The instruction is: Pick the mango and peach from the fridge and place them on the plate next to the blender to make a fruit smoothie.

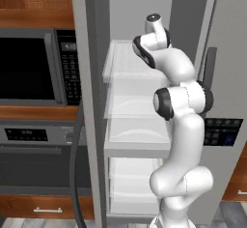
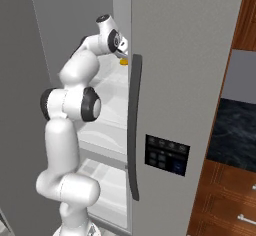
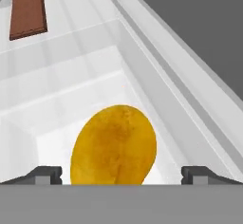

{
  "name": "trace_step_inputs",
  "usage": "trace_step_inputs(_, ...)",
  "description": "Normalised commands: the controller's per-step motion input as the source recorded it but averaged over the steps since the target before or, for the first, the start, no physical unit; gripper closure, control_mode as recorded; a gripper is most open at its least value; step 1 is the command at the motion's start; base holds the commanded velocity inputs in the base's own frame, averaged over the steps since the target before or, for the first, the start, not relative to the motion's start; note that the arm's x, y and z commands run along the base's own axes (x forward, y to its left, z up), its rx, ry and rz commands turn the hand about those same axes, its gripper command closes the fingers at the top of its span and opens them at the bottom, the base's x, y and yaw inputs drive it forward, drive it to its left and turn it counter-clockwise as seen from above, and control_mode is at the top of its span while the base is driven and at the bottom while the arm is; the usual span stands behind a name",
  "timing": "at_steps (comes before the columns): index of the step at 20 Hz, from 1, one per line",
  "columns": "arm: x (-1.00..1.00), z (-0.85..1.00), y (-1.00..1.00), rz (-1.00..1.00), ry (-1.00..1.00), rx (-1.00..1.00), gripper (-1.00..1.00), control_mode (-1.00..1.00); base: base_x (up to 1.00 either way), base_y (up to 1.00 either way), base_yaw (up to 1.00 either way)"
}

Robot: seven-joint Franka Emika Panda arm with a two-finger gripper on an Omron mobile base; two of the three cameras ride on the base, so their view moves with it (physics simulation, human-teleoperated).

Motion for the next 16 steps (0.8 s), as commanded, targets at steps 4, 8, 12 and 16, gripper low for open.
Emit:
trace_step_inputs(4, 0.52, -0.24, 0.0, 0.0, 0.0, 0.01, -1.0, -1.0, 0.0, 0.0, 0.0)
trace_step_inputs(8, 0.06, -0.51, -0.07, 0.0, 0.0, 0.01, 1.0, -1.0, 0.0, 0.0, 0.0)
trace_step_inputs(12, -0.12, -0.24, -0.12, 0.0, -0.12, 0.1, 1.0, -1.0, 0.0, 0.0, 0.0)
trace_step_inputs(16, -0.7, 0.0, 0.04, 0.0, -0.32, 0.07, 1.0, -1.0, 0.0, 0.0, 0.0)
